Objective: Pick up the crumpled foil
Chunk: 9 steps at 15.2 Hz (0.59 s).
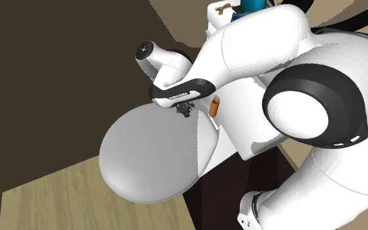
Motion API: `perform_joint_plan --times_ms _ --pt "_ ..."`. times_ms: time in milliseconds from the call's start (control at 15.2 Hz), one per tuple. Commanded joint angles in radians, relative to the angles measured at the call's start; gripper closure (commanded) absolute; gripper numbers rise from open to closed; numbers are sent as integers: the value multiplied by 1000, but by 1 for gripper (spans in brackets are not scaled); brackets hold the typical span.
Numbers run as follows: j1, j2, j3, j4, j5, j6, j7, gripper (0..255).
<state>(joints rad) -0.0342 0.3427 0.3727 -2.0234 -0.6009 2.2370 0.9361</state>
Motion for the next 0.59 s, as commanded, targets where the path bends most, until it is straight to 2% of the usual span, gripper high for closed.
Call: perform_joint_plan --times_ms 0,528 --pt "-5 -18 5 5 15 -17 -17 255" --pt "-14 -70 20 21 60 -72 -61 255"
